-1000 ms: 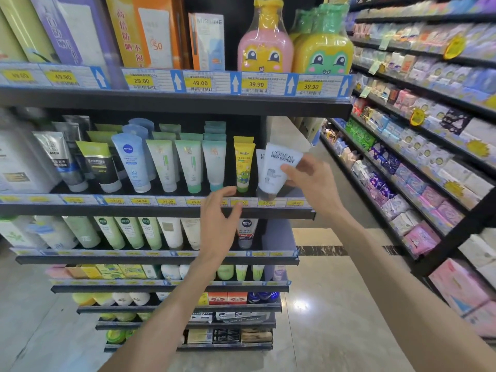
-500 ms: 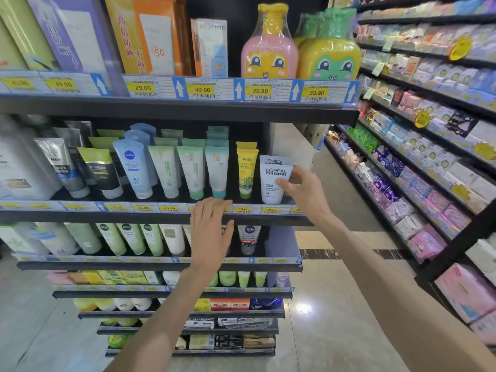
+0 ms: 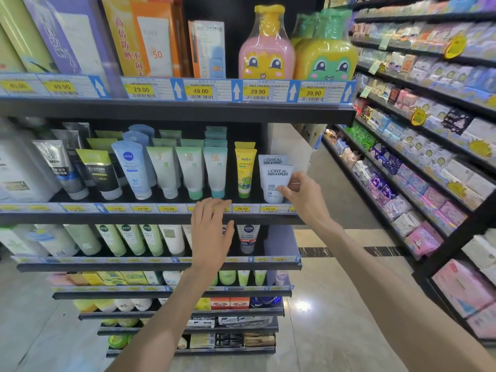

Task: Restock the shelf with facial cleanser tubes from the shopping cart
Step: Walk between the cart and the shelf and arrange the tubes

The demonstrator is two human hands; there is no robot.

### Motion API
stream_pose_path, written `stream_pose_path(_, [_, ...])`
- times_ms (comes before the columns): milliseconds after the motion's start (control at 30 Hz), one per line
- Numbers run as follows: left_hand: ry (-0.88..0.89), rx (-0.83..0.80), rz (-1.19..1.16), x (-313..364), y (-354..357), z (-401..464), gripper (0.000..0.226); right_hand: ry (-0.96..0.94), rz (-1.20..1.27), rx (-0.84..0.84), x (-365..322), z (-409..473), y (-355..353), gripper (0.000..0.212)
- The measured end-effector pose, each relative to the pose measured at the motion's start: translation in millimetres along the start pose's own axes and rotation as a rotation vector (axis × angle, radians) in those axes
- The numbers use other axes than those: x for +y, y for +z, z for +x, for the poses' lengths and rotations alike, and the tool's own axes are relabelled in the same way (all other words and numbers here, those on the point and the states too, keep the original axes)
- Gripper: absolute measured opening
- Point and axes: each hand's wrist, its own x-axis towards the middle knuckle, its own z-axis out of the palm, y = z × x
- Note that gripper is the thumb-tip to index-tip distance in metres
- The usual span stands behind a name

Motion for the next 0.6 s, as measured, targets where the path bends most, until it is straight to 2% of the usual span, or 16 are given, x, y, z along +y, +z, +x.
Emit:
stream_pose_path(267, [-0.020, -0.046, 0.027, 4, -2, 0, 0.048, 0.009, -0.038, 0.008, -2, -3, 1, 0.028])
stream_pose_path(600, [-0.057, -0.104, 0.034, 10, -4, 3, 0.050, 0.057, -0.034, 0.017, -12, -12, 2, 0.022])
